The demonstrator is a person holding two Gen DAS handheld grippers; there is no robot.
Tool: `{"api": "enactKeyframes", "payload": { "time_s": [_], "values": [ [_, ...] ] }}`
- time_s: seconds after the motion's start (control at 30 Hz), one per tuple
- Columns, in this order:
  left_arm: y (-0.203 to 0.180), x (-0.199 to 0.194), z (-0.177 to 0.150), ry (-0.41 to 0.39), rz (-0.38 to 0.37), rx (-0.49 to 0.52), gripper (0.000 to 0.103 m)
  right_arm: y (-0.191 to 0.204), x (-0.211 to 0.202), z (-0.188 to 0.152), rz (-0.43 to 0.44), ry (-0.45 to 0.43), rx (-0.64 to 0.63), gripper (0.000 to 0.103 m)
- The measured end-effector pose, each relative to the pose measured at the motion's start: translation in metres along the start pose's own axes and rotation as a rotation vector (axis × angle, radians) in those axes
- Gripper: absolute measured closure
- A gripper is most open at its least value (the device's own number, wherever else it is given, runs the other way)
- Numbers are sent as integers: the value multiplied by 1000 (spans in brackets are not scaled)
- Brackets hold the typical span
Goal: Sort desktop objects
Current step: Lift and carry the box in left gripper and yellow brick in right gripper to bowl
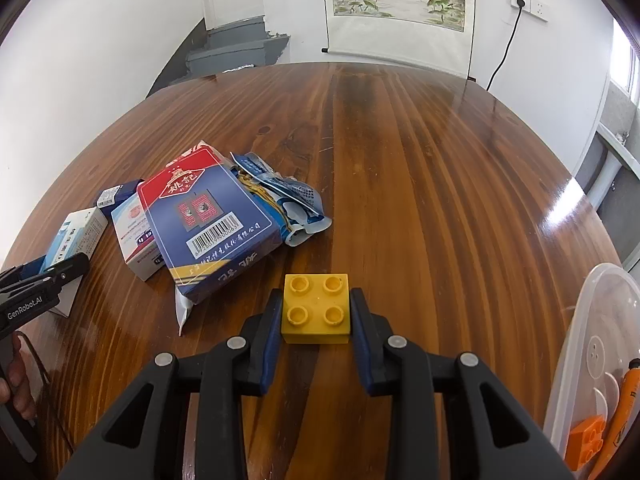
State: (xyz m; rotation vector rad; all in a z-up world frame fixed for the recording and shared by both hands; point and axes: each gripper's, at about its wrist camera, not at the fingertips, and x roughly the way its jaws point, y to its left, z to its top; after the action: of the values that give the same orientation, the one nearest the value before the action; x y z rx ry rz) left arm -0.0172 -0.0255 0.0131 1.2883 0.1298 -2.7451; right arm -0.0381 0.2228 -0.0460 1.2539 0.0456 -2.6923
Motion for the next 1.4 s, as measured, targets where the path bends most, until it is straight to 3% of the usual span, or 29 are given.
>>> {"api": "enactKeyframes", "payload": {
  "time_s": [0.73,1.4],
  "values": [
    [-16,-45,-5,-122,-85,-8,35,0,-35,-2,37,-73,42,68],
    [-66,-60,-43,-80,-197,-3,35,-34,-68,-28,57,-136,163,68]
  ]
}}
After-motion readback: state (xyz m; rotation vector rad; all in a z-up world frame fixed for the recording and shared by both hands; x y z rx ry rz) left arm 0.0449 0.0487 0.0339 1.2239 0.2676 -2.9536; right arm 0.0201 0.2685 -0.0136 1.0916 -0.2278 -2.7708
